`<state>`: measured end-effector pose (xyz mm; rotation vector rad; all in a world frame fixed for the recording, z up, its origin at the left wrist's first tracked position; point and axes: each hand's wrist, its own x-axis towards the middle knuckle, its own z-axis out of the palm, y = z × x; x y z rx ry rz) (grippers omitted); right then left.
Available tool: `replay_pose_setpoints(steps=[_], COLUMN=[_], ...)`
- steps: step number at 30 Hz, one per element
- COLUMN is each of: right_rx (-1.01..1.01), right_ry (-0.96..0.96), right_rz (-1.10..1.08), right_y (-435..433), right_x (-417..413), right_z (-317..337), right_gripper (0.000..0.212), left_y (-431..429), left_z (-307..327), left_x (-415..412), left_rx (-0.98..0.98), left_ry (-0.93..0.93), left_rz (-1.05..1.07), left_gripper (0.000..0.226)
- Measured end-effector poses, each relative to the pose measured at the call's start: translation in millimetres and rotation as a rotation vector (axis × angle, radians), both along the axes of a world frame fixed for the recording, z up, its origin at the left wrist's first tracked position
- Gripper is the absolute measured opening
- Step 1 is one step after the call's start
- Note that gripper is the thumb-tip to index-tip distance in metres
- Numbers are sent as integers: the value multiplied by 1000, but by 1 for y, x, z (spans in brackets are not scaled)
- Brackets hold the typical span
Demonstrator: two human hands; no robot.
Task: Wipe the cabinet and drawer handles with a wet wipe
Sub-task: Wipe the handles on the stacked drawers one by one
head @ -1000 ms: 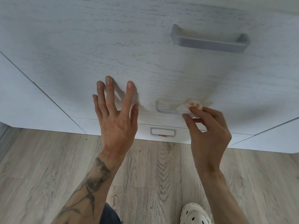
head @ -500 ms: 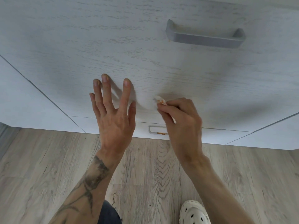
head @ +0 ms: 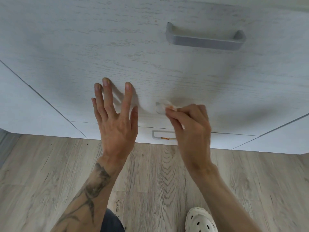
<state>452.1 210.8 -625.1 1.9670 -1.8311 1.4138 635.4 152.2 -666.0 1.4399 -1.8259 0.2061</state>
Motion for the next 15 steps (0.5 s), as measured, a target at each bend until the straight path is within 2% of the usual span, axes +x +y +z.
replay_pose_setpoints(steps=[4,7,10,15], right_rx=[-18,0,61,99], right_ry=[-83,-339,-625,-651], right_rz=[-107,-195,-165,-162], right_y=[15,18,13,25], right_x=[-35,-37,-27,-13], right_z=[-5,-6,0,-2], right_gripper=[16,13,24,22], left_y=[0,1,2,4], left_z=[0,0,1,2], left_x=[2,4,5,3], left_rx=[0,5,2,13], left_ry=[-8,-3,-5,-2], left_rz=[-17,-30,-35,-28], left_gripper=[67,68,67,66])
